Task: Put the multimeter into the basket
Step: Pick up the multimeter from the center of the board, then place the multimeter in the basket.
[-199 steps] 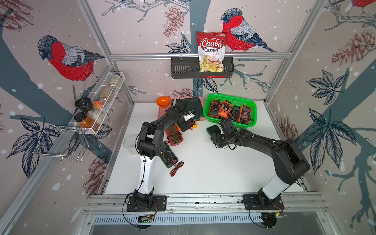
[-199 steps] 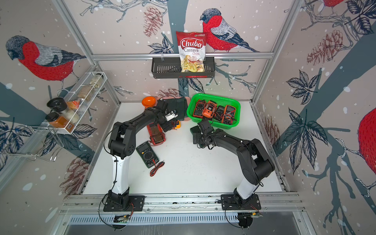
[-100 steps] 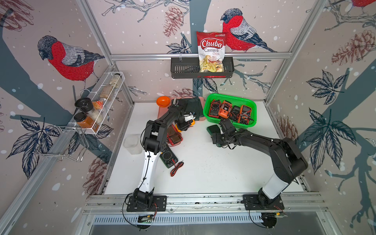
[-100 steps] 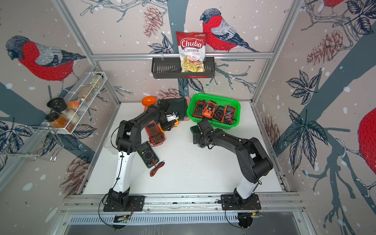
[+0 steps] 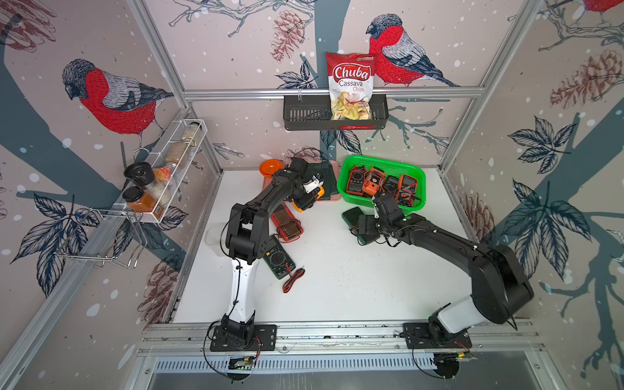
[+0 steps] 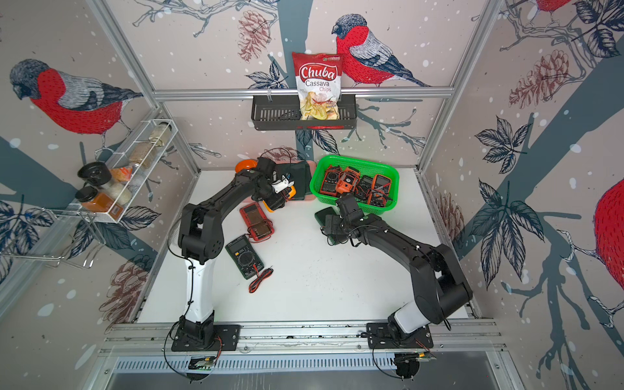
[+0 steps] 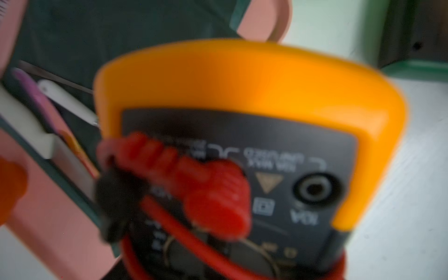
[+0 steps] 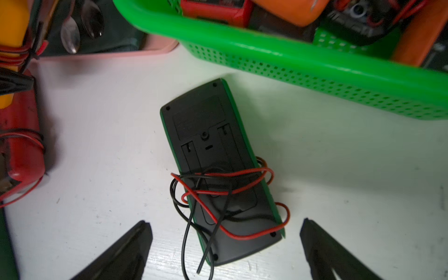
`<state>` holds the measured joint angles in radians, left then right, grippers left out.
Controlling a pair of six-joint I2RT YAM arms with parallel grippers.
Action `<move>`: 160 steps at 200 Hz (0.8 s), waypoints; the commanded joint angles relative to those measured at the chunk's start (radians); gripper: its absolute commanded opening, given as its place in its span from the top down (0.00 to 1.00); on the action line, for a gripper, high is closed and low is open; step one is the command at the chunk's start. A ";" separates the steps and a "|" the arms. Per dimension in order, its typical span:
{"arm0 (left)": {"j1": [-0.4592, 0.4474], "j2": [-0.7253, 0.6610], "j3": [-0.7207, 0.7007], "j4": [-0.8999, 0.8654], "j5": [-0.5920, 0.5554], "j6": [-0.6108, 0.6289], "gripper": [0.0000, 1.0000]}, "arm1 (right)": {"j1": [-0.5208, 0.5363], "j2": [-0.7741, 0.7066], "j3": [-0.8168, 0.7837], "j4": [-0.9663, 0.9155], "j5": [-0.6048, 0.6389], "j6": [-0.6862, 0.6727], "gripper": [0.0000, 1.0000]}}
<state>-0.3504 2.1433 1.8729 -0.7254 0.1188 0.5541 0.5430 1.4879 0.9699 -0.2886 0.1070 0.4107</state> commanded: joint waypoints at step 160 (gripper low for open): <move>-0.250 0.208 0.397 0.332 -0.157 -0.783 1.00 | -0.279 -0.414 -0.163 0.178 0.055 0.123 0.01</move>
<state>-0.5835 2.3188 2.2311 -0.4484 0.0097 -0.1772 0.2646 1.0908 0.8196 -0.1326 0.1741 0.5255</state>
